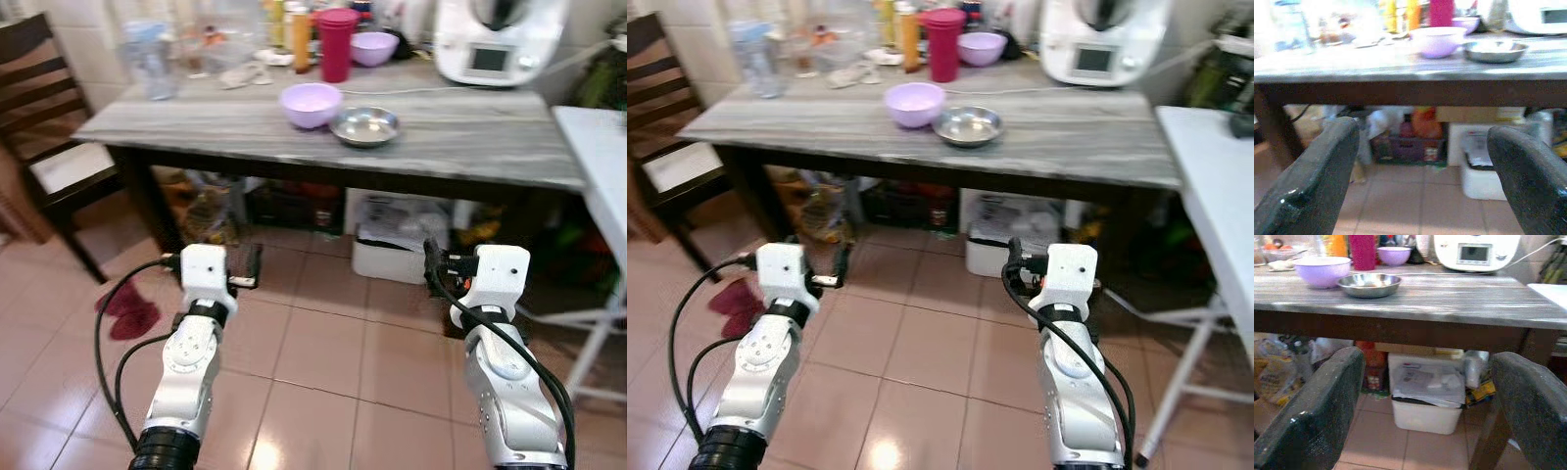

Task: Setting the table

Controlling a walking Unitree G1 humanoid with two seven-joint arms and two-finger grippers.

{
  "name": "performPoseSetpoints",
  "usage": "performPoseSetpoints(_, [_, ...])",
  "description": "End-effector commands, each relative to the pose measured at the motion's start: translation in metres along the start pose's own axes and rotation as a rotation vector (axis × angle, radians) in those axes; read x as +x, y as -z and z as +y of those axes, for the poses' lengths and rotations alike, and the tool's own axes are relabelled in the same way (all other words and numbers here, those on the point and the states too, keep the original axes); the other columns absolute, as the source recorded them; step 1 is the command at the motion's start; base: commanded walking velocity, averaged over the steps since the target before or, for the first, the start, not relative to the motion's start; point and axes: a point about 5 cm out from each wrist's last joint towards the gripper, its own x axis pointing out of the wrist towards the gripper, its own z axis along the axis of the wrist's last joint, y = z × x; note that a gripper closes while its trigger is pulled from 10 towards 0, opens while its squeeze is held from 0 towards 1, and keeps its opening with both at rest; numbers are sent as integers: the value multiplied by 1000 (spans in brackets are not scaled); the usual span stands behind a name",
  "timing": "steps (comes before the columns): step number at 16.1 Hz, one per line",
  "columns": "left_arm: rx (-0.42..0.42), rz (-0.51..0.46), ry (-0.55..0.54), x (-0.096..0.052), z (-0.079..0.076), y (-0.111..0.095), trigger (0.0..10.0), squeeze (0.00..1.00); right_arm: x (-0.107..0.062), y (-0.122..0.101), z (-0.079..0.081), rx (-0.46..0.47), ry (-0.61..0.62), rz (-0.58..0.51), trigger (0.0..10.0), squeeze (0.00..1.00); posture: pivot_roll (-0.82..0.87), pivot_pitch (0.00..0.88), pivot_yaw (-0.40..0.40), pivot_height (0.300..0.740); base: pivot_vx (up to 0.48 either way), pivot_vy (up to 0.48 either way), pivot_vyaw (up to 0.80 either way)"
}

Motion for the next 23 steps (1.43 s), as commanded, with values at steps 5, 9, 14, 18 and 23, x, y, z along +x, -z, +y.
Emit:
performPoseSetpoints(5, [-19,-27,4,3,0,-7,10000,0,4,-9,5,7,-12,-27,10000,0,-224,54,53,740,0,0,-569])
performPoseSetpoints(9, [-29,-20,-8,1,1,-5,10000,0,8,-13,6,-5,-25,-31,10000,0,-222,68,37,740,0,-279,0])
performPoseSetpoints(14, [-43,-14,-15,0,1,-4,10000,0,8,-11,5,6,-16,-21,10000,0,-210,79,35,740,0,-480,-283])
performPoseSetpoints(18, [-41,-13,-2,4,-1,-5,10000,0,10,-13,3,8,-1,-32,10000,0,-221,81,47,740,0,-398,-200])
performPoseSetpoints(23, [-44,-13,15,7,-5,-6,10000,0,8,-14,1,0,10,-37,10000,0,-235,90,47,740,0,-371,0])
